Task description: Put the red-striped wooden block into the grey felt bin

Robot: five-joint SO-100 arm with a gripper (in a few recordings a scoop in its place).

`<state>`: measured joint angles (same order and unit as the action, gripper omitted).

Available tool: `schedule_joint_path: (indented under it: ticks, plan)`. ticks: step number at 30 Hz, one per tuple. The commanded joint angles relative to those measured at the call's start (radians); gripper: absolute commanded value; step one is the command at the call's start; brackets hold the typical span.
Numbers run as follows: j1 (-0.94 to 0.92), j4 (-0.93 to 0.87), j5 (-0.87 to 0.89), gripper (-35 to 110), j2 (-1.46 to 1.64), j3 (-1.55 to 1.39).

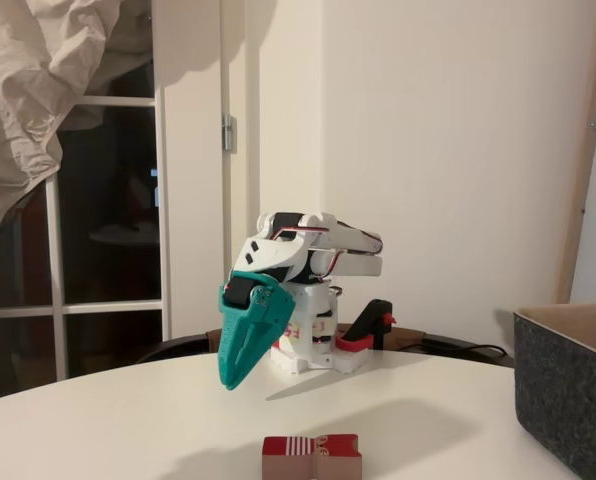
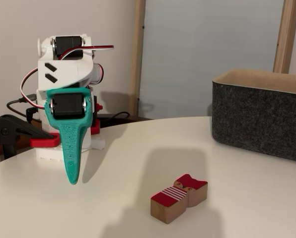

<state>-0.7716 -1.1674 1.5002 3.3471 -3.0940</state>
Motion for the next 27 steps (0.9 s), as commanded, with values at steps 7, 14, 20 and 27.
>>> schedule_joint_path:
  ticks: [7, 14, 20, 27]
  plan:
    - [0.052, -0.002, 0.192, 0, -0.008, 0.255]
    - [0.184, 0.0, 0.333, 0, -0.173, 0.5]
    - [0.357, 0.044, 0.489, 1, -0.387, 0.673]
    - [0.499, 0.115, 0.391, 17, -0.621, 0.736]
